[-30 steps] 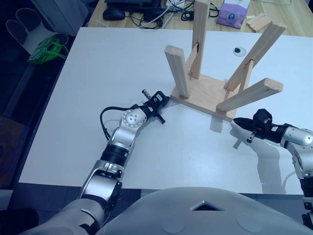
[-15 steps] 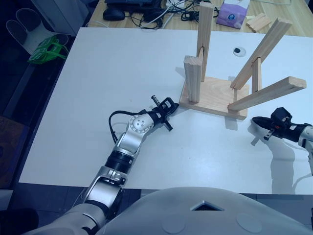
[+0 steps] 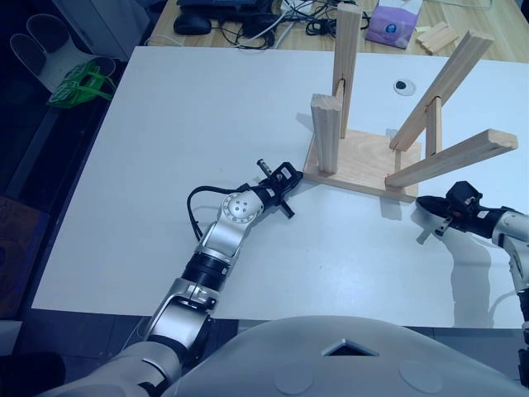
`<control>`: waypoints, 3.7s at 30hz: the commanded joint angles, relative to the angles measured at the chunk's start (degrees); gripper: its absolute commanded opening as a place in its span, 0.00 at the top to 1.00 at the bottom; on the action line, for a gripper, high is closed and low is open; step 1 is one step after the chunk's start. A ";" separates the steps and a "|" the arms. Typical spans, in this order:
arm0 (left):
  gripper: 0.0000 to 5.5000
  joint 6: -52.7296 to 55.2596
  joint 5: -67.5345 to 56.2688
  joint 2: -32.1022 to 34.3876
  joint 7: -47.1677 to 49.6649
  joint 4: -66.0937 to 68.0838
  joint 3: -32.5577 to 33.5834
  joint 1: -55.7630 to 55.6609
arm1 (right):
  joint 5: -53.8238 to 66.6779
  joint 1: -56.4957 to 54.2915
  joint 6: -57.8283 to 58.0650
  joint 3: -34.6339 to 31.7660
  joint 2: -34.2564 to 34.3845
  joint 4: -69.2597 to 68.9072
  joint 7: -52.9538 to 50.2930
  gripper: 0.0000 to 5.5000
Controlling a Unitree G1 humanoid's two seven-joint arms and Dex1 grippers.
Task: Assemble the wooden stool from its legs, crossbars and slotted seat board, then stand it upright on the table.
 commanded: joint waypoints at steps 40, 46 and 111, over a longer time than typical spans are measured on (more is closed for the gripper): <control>1.00 7.64 -10.78 3.79 -9.48 -15.88 0.95 2.09 | 14.72 2.67 15.03 -2.55 2.81 -22.49 8.83 1.00; 1.00 10.09 -13.33 3.97 -10.19 -19.26 2.10 1.74 | 15.98 2.60 16.89 -3.46 2.82 -24.79 8.96 1.00; 1.00 18.56 -23.96 1.49 -9.87 -27.32 6.02 -0.91 | 30.24 -3.78 31.10 -13.25 8.03 -29.93 5.24 1.00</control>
